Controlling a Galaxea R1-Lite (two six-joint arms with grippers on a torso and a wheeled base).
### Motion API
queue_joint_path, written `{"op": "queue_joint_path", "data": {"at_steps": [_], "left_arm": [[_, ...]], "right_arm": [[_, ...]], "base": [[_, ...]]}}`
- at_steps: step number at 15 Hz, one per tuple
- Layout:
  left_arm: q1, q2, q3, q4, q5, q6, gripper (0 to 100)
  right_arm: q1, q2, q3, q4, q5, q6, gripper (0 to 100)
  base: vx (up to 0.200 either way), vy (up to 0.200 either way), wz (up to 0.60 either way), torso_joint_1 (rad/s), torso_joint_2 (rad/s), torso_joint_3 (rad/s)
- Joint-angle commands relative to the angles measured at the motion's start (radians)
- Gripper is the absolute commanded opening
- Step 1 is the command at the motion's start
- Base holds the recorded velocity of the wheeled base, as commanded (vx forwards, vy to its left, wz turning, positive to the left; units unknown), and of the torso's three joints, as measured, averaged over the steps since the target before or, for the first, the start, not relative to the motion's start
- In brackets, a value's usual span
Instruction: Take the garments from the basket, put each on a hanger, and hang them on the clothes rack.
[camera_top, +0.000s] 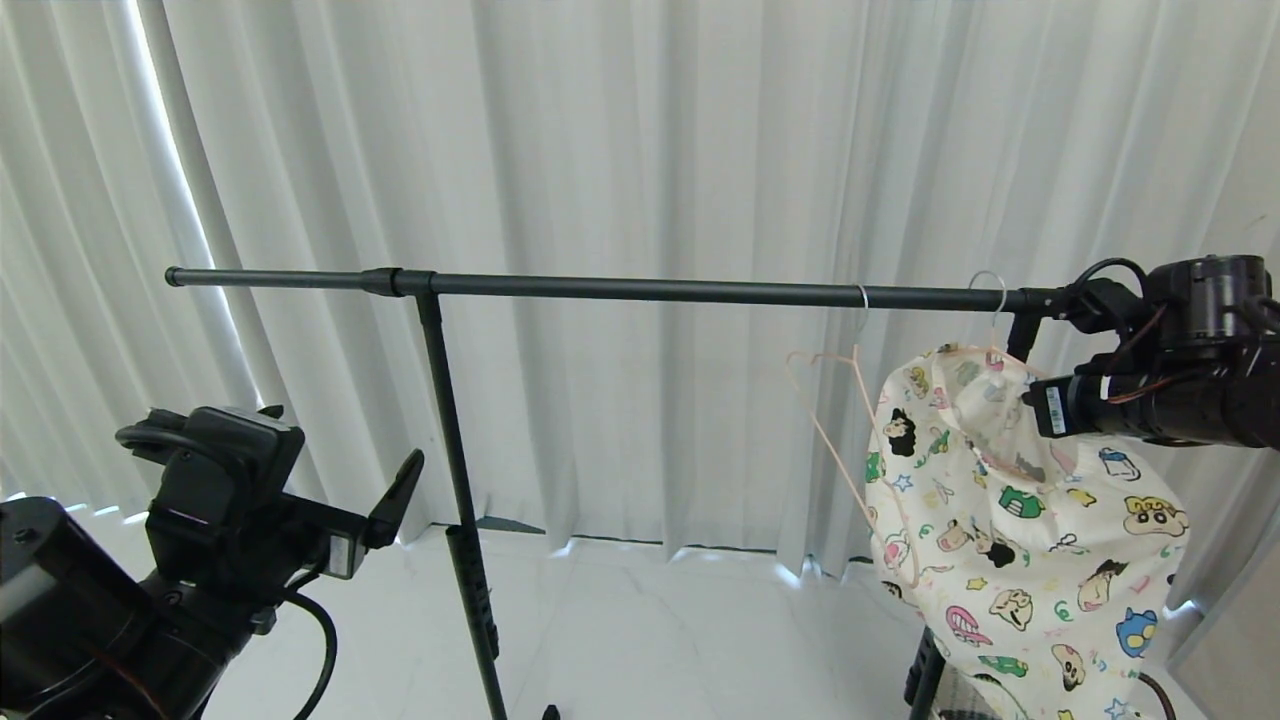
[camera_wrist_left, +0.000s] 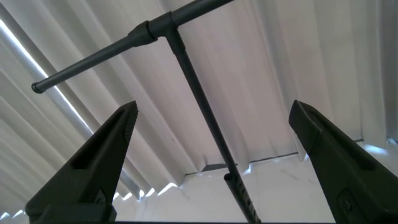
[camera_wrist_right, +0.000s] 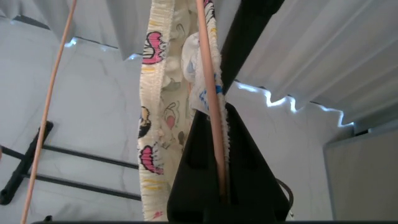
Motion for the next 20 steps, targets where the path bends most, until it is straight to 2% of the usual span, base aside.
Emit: {"op": "queue_joint_path", "data": {"at_steps": [1, 5, 6, 10, 12, 14, 16, 18, 20], "left_arm": [[0.000, 0.004, 0.001, 0.001, 0.000, 0.001, 100], [-0.001, 0.006, 0.003, -0.001, 0.002, -0.001, 100], [0.000, 0.009, 0.003, 0.001, 0.002, -0.001, 100], [0.003, 0.033, -0.005, -0.001, 0.005, -0.003, 100], [0.045, 0.040, -0.009, 0.001, 0.005, -0.004, 100], [0.095, 0.050, -0.012, 0.002, 0.008, -0.050, 100], [0.120, 0.044, -0.032, 0.059, 0.008, -0.069, 100], [0.120, 0.009, -0.121, 0.197, 0.008, -0.124, 100], [0.126, -0.109, -0.350, 0.592, 0.008, -0.230, 100]], "right_arm": [[0.000, 0.025, -0.003, -0.002, 0.000, -0.001, 0], [0.000, 0.033, -0.015, -0.002, 0.000, -0.001, 0], [0.002, 0.033, -0.015, -0.002, 0.000, 0.001, 100], [0.026, -0.050, 0.005, -0.002, 0.005, 0.064, 100], [0.043, -0.153, 0.060, -0.002, 0.005, 0.105, 100], [0.043, -0.258, 0.115, -0.002, 0.016, 0.131, 100], [0.042, -0.343, 0.149, 0.007, 0.017, 0.147, 100], [0.039, -0.397, 0.158, 0.038, 0.014, 0.145, 100], [0.022, -0.433, 0.155, 0.092, 0.011, 0.141, 100]], "base": [[0.000, 0.000, 0.00, 0.000, 0.00, 0.000], [0.000, 0.000, 0.00, 0.000, 0.00, 0.000], [0.000, 0.000, 0.00, 0.000, 0.00, 0.000], [0.000, 0.000, 0.00, 0.000, 0.00, 0.000], [0.000, 0.000, 0.00, 0.000, 0.00, 0.000], [0.000, 0.000, 0.00, 0.000, 0.00, 0.000], [0.000, 0.000, 0.00, 0.000, 0.00, 0.000], [0.000, 0.000, 0.00, 0.000, 0.00, 0.000], [0.000, 0.000, 0.00, 0.000, 0.00, 0.000]]}}
